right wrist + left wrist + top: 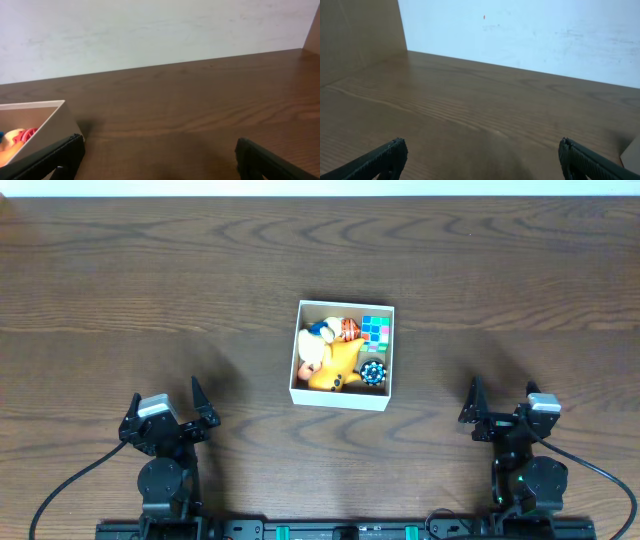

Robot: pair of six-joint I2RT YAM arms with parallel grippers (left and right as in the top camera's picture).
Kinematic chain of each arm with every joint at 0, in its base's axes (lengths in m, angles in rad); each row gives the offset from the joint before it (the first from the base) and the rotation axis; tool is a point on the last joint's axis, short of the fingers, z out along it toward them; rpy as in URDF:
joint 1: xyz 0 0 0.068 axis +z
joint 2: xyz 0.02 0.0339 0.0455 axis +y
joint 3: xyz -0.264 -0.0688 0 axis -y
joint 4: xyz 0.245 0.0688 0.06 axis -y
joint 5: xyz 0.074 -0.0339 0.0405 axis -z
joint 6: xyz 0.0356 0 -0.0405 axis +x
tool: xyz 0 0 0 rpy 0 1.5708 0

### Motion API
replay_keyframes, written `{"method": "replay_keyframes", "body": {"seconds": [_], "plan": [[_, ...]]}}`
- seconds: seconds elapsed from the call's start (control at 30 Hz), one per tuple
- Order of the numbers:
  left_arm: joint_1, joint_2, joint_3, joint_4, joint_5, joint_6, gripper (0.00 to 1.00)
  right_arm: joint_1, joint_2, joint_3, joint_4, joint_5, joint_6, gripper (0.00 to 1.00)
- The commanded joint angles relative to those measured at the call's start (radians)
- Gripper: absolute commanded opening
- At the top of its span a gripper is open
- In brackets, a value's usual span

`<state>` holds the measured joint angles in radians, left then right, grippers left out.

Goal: Pack container

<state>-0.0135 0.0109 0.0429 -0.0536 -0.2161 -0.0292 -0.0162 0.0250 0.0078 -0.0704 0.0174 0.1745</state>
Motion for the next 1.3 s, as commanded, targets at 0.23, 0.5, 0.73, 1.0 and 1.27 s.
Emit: {"method": "replay_keyframes", "body": {"seconds": [0.23, 0.5, 0.73, 1.0, 1.27], "plan": [[0.007, -0.009, -0.035, -0.013, 0.068, -0.018, 0.98, -0.003, 0.000, -0.002, -0.004, -0.006, -0.012, 0.99], [0.007, -0.004, -0.035, -0.012, 0.078, -0.040, 0.98, -0.003, 0.000, -0.002, -0.004, -0.006, -0.012, 0.99], [0.007, 0.002, -0.035, -0.012, 0.077, -0.040, 0.98, -0.003, 0.000, -0.002, -0.004, -0.006, -0.012, 0.99], [0.007, 0.002, -0.035, -0.012, 0.077, -0.040, 0.98, -0.003, 0.000, -0.002, -0.004, -0.006, -0.012, 0.99], [0.007, 0.002, -0.035, -0.012, 0.077, -0.040, 0.98, -0.003, 0.000, -0.002, -0.004, -0.006, -0.012, 0.99]]}}
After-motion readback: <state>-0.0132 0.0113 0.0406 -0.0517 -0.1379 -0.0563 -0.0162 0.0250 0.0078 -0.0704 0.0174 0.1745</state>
